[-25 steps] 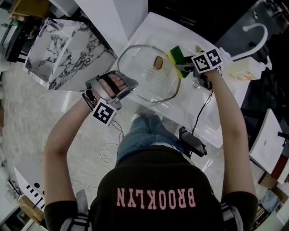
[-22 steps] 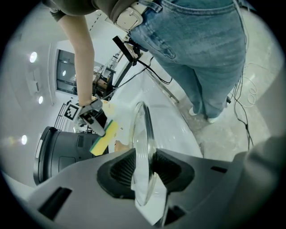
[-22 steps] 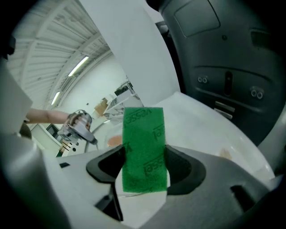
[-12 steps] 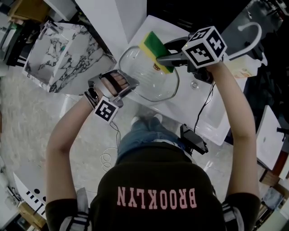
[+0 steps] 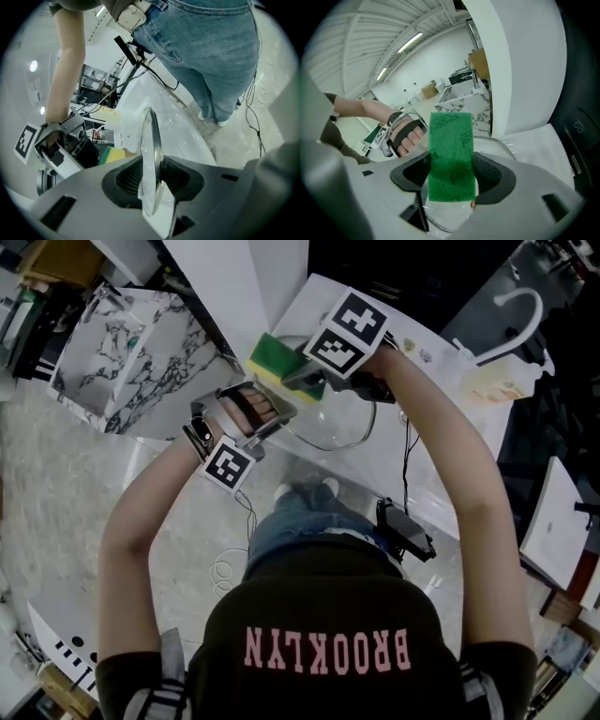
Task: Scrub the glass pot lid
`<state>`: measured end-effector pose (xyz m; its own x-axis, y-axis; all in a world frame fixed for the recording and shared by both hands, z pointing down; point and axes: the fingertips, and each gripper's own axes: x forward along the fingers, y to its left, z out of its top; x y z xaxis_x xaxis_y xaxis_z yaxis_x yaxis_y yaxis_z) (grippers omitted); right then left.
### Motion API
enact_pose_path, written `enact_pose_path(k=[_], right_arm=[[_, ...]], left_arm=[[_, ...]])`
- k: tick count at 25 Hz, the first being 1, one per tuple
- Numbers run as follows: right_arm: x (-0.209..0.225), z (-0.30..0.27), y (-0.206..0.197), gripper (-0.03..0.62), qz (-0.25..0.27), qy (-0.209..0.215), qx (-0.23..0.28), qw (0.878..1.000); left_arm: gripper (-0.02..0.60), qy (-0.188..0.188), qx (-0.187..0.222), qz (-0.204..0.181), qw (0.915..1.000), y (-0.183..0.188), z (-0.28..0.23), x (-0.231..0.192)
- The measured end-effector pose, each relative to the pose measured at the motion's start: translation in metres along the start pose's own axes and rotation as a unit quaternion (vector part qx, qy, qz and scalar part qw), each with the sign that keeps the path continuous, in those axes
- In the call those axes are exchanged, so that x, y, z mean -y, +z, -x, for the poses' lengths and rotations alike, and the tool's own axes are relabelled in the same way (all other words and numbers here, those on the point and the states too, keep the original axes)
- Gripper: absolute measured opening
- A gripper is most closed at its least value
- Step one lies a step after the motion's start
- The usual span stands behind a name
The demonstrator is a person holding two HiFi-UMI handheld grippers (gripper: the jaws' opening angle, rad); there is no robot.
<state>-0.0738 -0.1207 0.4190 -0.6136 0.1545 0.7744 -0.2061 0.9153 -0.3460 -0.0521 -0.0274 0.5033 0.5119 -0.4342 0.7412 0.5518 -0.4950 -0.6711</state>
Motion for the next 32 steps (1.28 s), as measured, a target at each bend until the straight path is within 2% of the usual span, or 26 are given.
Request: enact_pose_path(k=[5,9,16,18,21,23,26,32], right_arm=[[0.0,-0.025,-0.007,0.276,0.019,-0.001,-0.04,0.999],[0.004,-0.036,-0.021,0.276,0.058,-0.028,-0.084,0.994],[0.006,-0.04,-0.021,0.278,0.06,-0.031,-0.082,0.994],[0.01,-0.041,-0.02,0.278,0.059,-0.03,-0.081,0.995],[0.02,-0.041,-0.018,0.278,0.049,-0.035,-0.081,0.995],[0.027,-0.042,-0.019,0.278,0.034,-0.032,-0.081,0.996],[0.038,-0.042,-0.019,0.278,0.003,-0.019,-0.077,0.997],[0.063,-0.044,-0.018,0.278,-0.054,-0.013,-0.054,0.997]], left_arm=[[0.115,-0.002,0.004,0.005,1.0,0.001,0.001,-0.001],[0.115,-0.008,0.009,0.006,0.9999,0.003,0.002,0.0],[0.115,-0.015,0.008,0.014,0.9998,0.005,0.001,0.003],[0.115,-0.002,0.002,0.005,1.0,0.003,0.001,-0.001],[0.115,0.059,-0.032,-0.056,0.9962,-0.008,0.003,-0.024],[0.115,0.051,-0.025,-0.046,0.9973,-0.004,0.002,-0.021],[0.117,0.068,-0.033,-0.064,0.995,-0.006,0.004,-0.03],[0.116,0.069,-0.036,-0.068,0.9946,-0.008,0.004,-0.03]])
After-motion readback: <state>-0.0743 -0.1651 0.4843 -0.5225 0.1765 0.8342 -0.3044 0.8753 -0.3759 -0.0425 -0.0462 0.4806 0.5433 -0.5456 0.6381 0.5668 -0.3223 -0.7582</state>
